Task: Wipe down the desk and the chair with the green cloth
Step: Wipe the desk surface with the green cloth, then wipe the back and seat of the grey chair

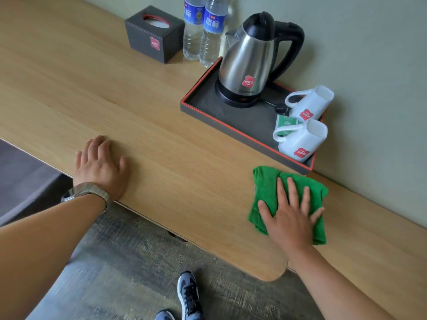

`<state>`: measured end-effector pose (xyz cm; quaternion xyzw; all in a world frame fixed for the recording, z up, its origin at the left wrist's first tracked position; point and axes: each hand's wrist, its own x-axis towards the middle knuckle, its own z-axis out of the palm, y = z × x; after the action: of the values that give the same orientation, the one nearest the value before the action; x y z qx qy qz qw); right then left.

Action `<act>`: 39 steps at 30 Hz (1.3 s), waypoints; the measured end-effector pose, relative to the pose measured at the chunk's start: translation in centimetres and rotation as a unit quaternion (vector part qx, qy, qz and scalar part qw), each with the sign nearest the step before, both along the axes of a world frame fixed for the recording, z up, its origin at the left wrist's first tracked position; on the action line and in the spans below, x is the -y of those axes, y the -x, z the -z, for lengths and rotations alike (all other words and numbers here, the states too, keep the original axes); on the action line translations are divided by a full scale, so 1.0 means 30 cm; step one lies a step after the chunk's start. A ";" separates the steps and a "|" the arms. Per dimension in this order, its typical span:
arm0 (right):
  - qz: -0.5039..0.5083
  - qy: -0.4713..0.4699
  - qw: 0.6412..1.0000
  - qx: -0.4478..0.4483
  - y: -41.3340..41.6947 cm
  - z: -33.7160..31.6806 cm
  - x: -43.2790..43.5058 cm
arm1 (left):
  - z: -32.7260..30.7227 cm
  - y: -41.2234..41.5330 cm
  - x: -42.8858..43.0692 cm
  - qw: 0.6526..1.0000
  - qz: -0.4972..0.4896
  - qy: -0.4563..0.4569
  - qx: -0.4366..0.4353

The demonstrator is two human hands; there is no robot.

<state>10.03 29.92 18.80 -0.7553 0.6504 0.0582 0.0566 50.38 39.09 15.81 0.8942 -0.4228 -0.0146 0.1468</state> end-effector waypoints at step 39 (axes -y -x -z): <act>-0.248 -0.319 0.780 0.477 -1.460 -0.113 -0.203 | -0.298 -0.226 -0.196 0.745 -0.194 0.386 -0.508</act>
<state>53.82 36.00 22.21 -0.7604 0.2745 -0.0933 0.5811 57.17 44.98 24.74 0.6841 -0.0731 -0.2733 0.6723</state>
